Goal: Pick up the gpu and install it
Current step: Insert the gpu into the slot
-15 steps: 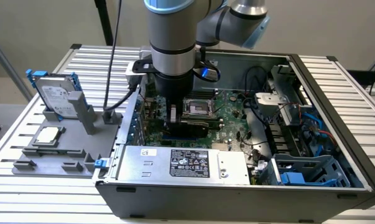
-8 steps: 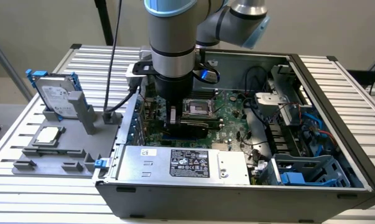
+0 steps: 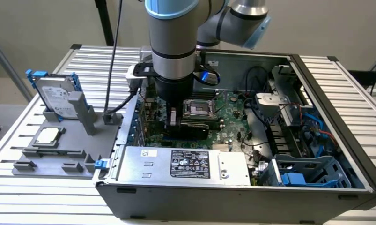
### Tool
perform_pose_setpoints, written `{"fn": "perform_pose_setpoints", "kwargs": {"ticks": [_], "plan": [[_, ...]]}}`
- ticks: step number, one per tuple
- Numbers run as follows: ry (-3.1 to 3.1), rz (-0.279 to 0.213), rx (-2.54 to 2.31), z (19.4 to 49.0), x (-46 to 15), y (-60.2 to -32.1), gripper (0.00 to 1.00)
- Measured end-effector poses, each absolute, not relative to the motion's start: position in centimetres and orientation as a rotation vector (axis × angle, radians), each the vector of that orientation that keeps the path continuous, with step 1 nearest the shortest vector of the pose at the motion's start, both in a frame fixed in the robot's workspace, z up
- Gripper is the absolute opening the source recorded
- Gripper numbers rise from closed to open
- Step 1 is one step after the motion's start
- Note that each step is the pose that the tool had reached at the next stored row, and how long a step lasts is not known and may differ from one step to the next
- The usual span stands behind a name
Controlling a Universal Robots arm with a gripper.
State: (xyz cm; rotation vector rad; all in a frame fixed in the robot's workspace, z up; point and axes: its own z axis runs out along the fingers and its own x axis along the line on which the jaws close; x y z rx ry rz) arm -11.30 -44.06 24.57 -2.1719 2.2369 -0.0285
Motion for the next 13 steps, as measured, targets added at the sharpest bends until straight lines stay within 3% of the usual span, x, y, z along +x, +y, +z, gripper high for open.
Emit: {"fn": "perform_pose_setpoints", "kwargs": {"ticks": [11,13], "plan": [[2.238,-0.024,-2.176,27.8,-11.3,-44.0,0.35],[2.238,-0.023,-2.176,27.9,-11.3,-44.0,0.26]]}}
